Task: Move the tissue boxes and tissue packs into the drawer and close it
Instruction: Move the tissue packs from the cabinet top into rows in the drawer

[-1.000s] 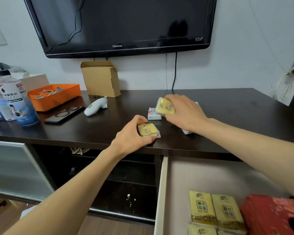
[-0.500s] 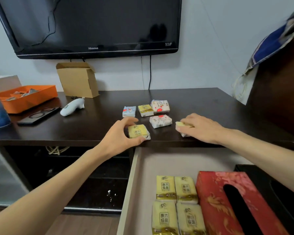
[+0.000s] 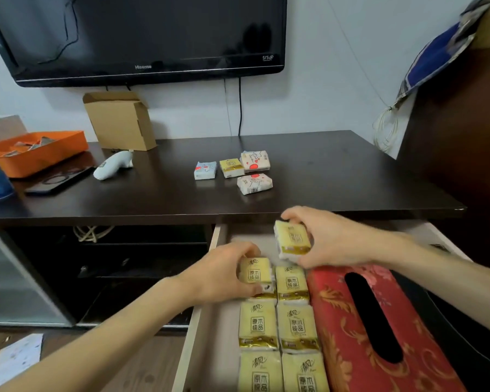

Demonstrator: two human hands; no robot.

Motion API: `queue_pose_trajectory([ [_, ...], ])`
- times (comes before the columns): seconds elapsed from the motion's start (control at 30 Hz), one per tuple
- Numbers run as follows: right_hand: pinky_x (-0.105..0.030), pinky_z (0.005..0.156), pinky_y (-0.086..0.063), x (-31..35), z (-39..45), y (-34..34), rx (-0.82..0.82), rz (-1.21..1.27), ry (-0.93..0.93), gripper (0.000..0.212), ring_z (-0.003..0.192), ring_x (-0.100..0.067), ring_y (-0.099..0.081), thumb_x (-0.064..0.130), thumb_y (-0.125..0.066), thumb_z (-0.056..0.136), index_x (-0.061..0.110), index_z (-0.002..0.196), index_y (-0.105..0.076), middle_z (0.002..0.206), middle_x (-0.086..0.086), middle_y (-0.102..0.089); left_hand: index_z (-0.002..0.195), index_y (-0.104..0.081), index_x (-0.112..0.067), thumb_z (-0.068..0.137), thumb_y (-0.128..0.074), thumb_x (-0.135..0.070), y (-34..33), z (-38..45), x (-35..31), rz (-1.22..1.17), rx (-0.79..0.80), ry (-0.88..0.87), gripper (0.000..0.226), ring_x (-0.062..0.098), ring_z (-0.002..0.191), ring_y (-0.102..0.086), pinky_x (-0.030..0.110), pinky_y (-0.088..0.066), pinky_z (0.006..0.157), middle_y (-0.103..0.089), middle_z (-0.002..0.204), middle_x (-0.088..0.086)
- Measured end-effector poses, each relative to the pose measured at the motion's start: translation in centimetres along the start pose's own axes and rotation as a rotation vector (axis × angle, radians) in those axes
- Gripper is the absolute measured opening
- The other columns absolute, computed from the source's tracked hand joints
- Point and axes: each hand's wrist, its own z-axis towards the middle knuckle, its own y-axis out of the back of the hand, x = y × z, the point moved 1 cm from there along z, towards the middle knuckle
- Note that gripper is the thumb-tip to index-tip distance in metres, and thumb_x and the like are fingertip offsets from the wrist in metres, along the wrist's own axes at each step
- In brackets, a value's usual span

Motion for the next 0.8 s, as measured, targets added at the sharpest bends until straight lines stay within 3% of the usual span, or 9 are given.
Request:
queue_pose_trajectory([
  [0.17, -0.033, 0.089, -0.048, 0.0, -0.6, -2.2, 0.157, -0.043, -0.095, 0.089, 0.109, -0.012, -0.054, 0.044, -0.081, 0.068, 0.031, 0.145, -0.038, 0.13, 0.013, -0.057, 0.134, -0.047, -0.035, 0.075, -0.077, -0.055, -0.3, 0.7, -0.4, 0.117, 0.09, -0.013, 0.07, 0.003, 0.111, -0.057, 0.031, -0.052, 0.095, -0.057, 0.127, -0.018],
  [0.37, -0.033, 0.096, -0.05, -0.2, -0.4, -3.4, 0.271, 0.021, -0.18, 0.098, 0.116, -0.014, -0.055, 0.039, -0.085, 0.064, 0.026, 0.149, -0.037, 0.135, 0.011, -0.056, 0.138, -0.042, -0.036, 0.076, -0.073, -0.062, -0.5, 0.6, -0.5, 0.244, 0.136, -0.002, 0.074, 0.005, 0.111, -0.056, 0.028, -0.046, 0.089, -0.056, 0.13, -0.019],
  [0.5, -0.039, 0.092, -0.053, 0.1, -0.3, -3.7, 0.317, -0.109, -0.228, 0.075, 0.108, -0.016, -0.056, 0.043, -0.081, 0.059, 0.036, 0.127, -0.051, 0.122, 0.009, -0.056, 0.135, -0.043, -0.038, 0.075, -0.07, -0.066, -0.6, 0.6, -0.7, 0.268, 0.148, 0.01, 0.072, 0.005, 0.11, -0.057, 0.029, -0.047, 0.088, -0.056, 0.127, -0.019],
  [0.63, -0.037, 0.094, -0.052, 0.3, -0.2, -3.3, 0.364, -0.111, -0.199, 0.07, 0.107, -0.014, -0.054, 0.056, -0.084, 0.057, 0.037, 0.118, -0.055, 0.116, 0.011, -0.053, 0.134, -0.048, -0.035, 0.076, -0.071, -0.065, -0.4, 0.7, -0.9, 0.3, 0.156, -0.004, 0.07, 0.007, 0.115, -0.051, 0.032, -0.048, 0.094, -0.055, 0.126, -0.015],
  [0.7, -0.035, 0.092, -0.051, 0.3, -0.4, -2.7, 0.333, -0.054, -0.174, 0.06, 0.105, -0.011, -0.055, 0.065, -0.082, 0.06, 0.039, 0.11, -0.061, 0.111, 0.015, -0.055, 0.134, -0.048, -0.035, 0.075, -0.071, -0.066, -0.2, 0.5, -1.2, 0.291, 0.137, -0.021, 0.071, 0.004, 0.117, -0.045, 0.029, -0.045, 0.095, -0.054, 0.127, -0.016],
  [0.8, -0.03, 0.077, -0.053, 0.3, -0.3, -0.9, 0.062, 0.094, -0.12, 0.038, 0.086, -0.004, -0.066, 0.066, -0.072, 0.067, 0.034, 0.09, -0.073, 0.087, 0.018, -0.072, 0.127, -0.056, -0.038, 0.076, -0.062, -0.072, 1.6, 0.4, -1.8, 0.24, -0.013, -0.013, 0.062, 0.001, 0.115, -0.051, 0.031, -0.048, 0.094, -0.059, 0.125, -0.02],
])
